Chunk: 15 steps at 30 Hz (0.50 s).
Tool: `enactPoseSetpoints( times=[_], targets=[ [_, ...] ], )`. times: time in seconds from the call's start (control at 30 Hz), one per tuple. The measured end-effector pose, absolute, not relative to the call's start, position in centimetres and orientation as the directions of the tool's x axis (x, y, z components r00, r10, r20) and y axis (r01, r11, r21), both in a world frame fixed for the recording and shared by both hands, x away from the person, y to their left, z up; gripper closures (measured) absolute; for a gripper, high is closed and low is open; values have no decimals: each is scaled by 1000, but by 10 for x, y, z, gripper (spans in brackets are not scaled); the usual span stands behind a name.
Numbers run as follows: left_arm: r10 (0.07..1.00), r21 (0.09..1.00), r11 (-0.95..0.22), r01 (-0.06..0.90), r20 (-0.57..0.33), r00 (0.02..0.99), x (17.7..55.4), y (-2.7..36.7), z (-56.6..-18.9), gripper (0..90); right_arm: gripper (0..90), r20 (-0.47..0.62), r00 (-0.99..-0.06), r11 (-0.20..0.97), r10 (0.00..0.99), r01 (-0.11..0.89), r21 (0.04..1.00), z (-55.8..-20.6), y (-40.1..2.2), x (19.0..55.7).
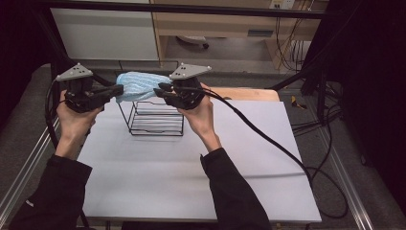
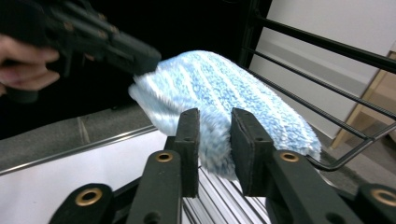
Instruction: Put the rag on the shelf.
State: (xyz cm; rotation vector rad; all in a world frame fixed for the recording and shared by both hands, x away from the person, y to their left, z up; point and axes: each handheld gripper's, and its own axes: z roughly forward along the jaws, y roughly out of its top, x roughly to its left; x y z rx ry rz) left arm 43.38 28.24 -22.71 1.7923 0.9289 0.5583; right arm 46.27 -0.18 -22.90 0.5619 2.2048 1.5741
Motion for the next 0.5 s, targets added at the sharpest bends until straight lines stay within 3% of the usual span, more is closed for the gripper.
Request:
enactPoseSetpoints(
  times=[0.13, 0.3, 0.5],
  targets=[
    [795, 910, -234, 342, -24, 606, 432, 280, -236, 891, 693, -50, -857, 282, 512, 113, 953, -228, -2, 461],
    [796, 901, -247, 356, -21, 605, 435, 278, -248, 890, 824, -14, -850, 314, 527, 179, 932, -237, 1, 465],
    [800, 896, -244, 370, -30, 600, 440, 278, -262, 890, 881, 38, -837, 312, 545, 245, 918, -258, -1, 474]
  ],
)
